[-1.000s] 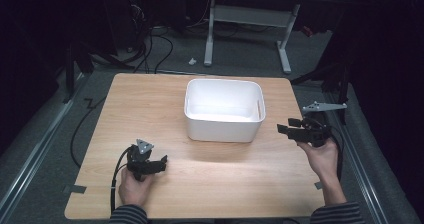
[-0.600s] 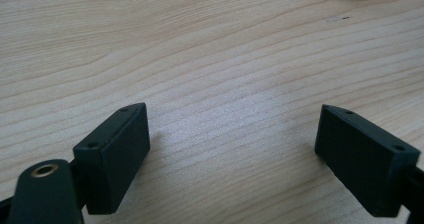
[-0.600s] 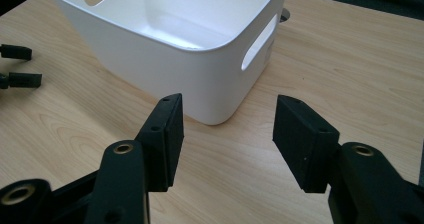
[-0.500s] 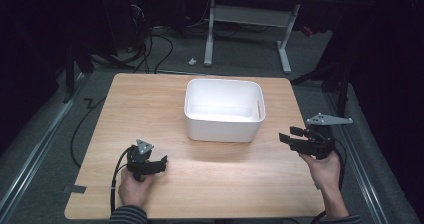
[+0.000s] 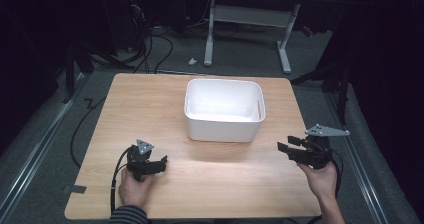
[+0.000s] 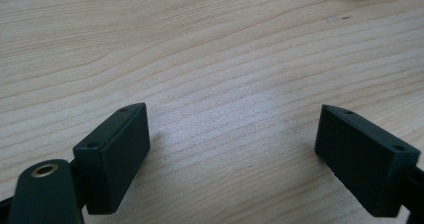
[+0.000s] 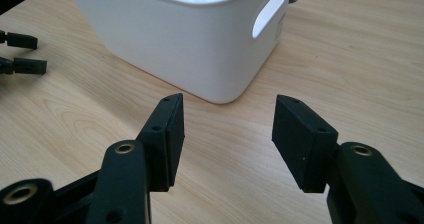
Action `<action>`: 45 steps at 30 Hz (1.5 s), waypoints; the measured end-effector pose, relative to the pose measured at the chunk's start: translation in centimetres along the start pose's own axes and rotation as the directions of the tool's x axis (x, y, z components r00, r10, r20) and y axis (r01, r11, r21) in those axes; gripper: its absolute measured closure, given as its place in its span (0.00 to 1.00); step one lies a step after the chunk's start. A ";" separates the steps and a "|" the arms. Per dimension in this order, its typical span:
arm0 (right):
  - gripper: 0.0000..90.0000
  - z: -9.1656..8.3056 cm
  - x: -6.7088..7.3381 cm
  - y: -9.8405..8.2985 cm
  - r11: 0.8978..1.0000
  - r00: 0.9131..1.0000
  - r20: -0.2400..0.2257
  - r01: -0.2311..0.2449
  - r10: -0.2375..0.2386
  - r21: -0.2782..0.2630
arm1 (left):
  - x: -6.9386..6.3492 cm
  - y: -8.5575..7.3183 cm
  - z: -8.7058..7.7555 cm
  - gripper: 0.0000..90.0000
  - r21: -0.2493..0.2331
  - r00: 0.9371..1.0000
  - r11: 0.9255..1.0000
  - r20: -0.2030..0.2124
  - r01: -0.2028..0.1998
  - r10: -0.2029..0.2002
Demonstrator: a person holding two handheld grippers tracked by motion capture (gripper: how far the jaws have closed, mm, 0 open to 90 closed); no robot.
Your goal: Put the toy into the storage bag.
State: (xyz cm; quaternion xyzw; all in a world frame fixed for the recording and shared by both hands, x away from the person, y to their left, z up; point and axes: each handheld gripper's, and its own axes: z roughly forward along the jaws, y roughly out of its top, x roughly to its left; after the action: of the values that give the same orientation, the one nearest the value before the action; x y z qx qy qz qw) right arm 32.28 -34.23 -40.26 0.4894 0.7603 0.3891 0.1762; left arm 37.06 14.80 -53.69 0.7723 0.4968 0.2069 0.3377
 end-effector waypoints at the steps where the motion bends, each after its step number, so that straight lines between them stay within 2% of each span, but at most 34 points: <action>1: 0.52 0.2 0.0 -0.2 1.000 1.000 -0.004 -0.005 0.005 0.002 | 0.0 0.0 0.0 0.16 0.000 1.000 1.000 0.000 0.000 0.000; 9: 0.52 1.7 -0.1 -1.3 1.000 0.999 -0.033 -0.028 0.028 0.013 | 0.0 0.0 0.0 0.16 0.000 1.000 1.000 0.000 0.000 0.000; 19: 0.52 2.8 -0.3 -2.8 0.998 0.998 -0.044 -0.053 0.054 0.021 | 0.0 0.0 0.0 0.16 0.000 1.000 1.000 0.001 -0.001 0.001; 30: 0.52 4.3 -0.4 -3.6 0.996 0.996 -0.055 -0.070 0.072 0.048 | 0.0 0.0 0.0 0.16 0.000 1.000 1.000 0.000 -0.001 0.001; 45: 0.46 6.2 -0.2 -4.3 0.997 0.998 -0.046 -0.050 0.053 0.065 | 0.0 0.0 0.0 0.16 0.000 1.000 1.000 0.000 -0.001 0.001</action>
State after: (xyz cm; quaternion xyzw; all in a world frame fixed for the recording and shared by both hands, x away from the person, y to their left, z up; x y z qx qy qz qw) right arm 33.79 -32.73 -47.55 0.5047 0.7635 0.3808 0.1321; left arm 37.00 14.78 -53.69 0.7726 0.4963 0.2069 0.3377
